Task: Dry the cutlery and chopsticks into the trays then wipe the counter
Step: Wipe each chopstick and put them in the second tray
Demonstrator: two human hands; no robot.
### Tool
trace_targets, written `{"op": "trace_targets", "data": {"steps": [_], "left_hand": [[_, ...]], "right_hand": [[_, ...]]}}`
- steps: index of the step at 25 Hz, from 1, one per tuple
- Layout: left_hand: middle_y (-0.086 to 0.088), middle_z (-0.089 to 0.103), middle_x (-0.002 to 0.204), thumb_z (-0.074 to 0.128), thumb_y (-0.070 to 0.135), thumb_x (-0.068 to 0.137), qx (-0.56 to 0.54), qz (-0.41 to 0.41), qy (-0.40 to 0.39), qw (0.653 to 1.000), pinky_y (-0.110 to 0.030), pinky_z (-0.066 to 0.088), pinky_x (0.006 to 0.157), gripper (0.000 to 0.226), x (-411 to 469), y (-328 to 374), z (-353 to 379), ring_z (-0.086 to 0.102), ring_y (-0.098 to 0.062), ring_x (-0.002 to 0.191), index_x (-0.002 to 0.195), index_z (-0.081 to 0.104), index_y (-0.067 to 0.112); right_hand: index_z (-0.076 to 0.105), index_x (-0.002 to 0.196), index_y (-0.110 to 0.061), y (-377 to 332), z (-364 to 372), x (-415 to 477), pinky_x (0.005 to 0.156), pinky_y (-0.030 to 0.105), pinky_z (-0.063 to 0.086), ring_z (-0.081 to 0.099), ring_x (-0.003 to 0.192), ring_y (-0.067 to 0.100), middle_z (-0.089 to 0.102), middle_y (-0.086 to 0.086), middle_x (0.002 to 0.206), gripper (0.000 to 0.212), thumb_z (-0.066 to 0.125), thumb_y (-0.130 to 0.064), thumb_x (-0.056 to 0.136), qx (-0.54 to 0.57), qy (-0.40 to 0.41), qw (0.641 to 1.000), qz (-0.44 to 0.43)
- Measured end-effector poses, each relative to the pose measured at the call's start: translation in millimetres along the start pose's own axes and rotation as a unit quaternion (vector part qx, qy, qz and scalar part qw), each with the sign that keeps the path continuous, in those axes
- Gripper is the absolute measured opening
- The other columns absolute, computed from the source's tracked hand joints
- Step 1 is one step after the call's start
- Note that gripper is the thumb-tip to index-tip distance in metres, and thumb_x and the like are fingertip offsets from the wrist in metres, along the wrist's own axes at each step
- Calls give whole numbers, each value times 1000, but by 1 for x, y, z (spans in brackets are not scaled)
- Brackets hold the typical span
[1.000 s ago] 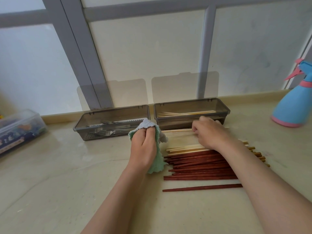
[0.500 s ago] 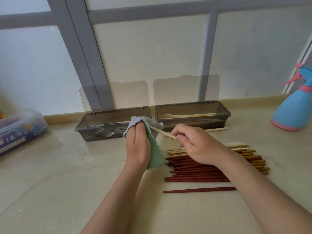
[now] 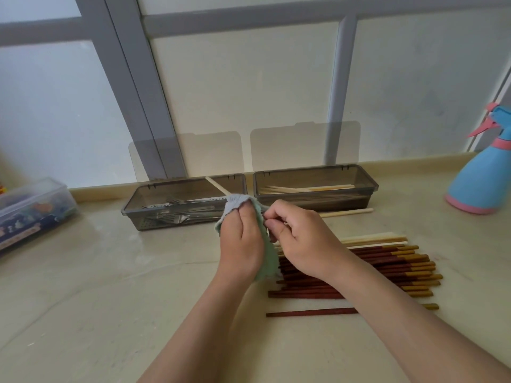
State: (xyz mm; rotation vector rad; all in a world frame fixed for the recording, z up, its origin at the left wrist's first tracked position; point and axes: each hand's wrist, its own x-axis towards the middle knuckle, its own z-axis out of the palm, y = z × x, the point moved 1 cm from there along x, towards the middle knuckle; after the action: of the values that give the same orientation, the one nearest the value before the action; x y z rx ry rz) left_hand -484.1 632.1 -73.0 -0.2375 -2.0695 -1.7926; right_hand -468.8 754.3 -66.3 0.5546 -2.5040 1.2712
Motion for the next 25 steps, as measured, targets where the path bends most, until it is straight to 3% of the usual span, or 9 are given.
{"op": "trace_targets", "data": {"steps": [4,6,8,11,13,16,19,21,25], "left_hand": [[14,69,64,29,19,107,-44,-55,81,994,-26,45,65,52,16,-4,-16,59,-2,58,72,69,16],[13,71,67,29,19,107,-47,-65,88,993,-28,46,68,52,17,-6,-16,61,-1,61,73,68,17],[11,67,63,29,18,108,-20,-56,40,997,-23,46,64,48,9,-5,-8,57,0,59,72,60,14],[5,45,56,31,14,107,20,-32,-16,999,-22,36,54,43,2,-6,0,41,-3,51,65,42,13],[2,43,58,32,14,107,27,-24,-30,999,-20,36,52,43,5,-8,-2,40,-3,51,65,42,10],[-4,52,65,36,15,107,17,-34,-86,996,-30,45,58,44,9,-9,-5,50,-10,59,69,48,-2],[-3,49,64,38,13,105,-15,-42,-242,969,-28,41,58,40,-2,0,-1,46,-15,60,67,50,6],[1,46,60,39,13,105,2,-51,-308,950,-24,37,54,40,-6,4,-1,41,-12,54,66,48,11],[3,44,61,44,29,102,47,-60,-336,939,-31,38,59,41,-6,1,3,43,-14,57,65,45,12]], "right_hand": [[66,95,-23,11,-14,-4,57,19,41,56,59,1,66,-5,71,21,48,-21,105,-29,-83,994,66],[66,91,-23,10,-13,-5,56,31,44,51,55,5,62,-5,66,23,48,-21,105,-26,-91,994,63],[61,85,-20,5,-5,-3,61,43,48,53,58,18,60,-1,65,22,50,-21,104,-9,-72,996,44],[54,83,-16,4,1,0,61,47,50,58,60,27,62,8,67,22,52,-22,103,4,-48,998,42],[57,84,-15,7,-4,-1,56,40,54,61,51,21,65,4,64,22,52,-25,104,22,-58,996,70],[61,89,-13,8,-12,-1,40,23,44,62,47,20,67,3,67,23,52,-29,104,54,-17,993,100],[63,97,-14,12,-16,2,37,27,38,51,56,31,60,12,76,22,50,-31,105,166,21,976,142],[69,93,-11,13,-14,4,38,23,36,49,57,27,57,11,74,25,52,-27,105,278,21,944,178],[71,82,-9,17,-20,11,40,21,28,44,52,12,53,2,63,26,57,-18,102,352,76,906,223]]}}
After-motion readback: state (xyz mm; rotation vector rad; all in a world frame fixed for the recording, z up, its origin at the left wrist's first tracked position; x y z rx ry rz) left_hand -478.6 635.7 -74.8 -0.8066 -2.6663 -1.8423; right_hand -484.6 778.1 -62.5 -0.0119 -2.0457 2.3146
